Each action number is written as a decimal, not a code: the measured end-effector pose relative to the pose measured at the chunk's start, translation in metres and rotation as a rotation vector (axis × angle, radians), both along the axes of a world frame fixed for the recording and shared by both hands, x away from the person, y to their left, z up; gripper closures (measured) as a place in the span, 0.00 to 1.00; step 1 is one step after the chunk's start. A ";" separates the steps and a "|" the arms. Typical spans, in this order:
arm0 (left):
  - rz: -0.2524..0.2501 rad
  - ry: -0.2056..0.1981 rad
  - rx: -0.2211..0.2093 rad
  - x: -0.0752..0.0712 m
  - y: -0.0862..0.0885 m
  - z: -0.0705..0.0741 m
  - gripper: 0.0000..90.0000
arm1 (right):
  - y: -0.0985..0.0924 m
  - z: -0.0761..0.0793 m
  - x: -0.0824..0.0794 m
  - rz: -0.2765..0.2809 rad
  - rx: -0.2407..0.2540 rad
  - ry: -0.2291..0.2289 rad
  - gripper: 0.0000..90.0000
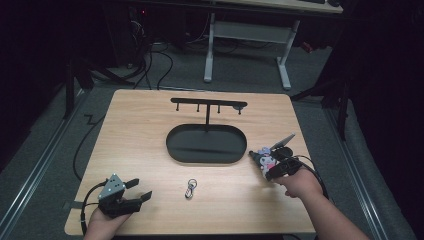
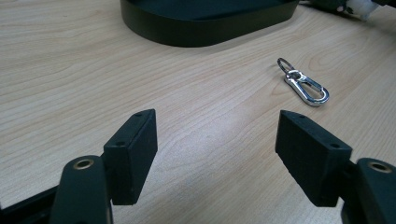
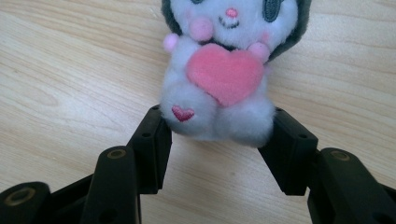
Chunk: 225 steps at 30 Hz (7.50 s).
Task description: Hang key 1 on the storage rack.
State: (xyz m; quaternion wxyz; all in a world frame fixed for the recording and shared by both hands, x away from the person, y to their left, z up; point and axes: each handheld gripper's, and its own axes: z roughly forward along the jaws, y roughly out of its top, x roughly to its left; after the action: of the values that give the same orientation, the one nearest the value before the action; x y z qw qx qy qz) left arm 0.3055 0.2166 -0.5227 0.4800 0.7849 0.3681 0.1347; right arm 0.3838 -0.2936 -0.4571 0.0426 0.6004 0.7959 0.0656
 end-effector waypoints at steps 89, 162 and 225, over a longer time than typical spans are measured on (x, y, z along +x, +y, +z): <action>-0.011 0.003 0.017 -0.001 -0.002 -0.002 0.33 | 0.047 0.071 0.000 0.146 0.061 -0.014 0.51; -0.012 0.000 0.015 0.000 0.003 -0.002 0.33 | 0.080 0.157 0.071 0.117 0.061 -0.121 0.51; -0.034 0.007 0.060 -0.002 -0.005 -0.005 0.33 | 0.070 0.052 0.074 0.089 0.148 -0.171 0.36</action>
State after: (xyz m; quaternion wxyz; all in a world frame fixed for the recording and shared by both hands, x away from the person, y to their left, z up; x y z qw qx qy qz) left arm 0.3038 0.2115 -0.5281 0.4571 0.8055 0.3521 0.1349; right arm 0.4576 -0.2232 -0.4052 0.0630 0.5583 0.8081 0.1771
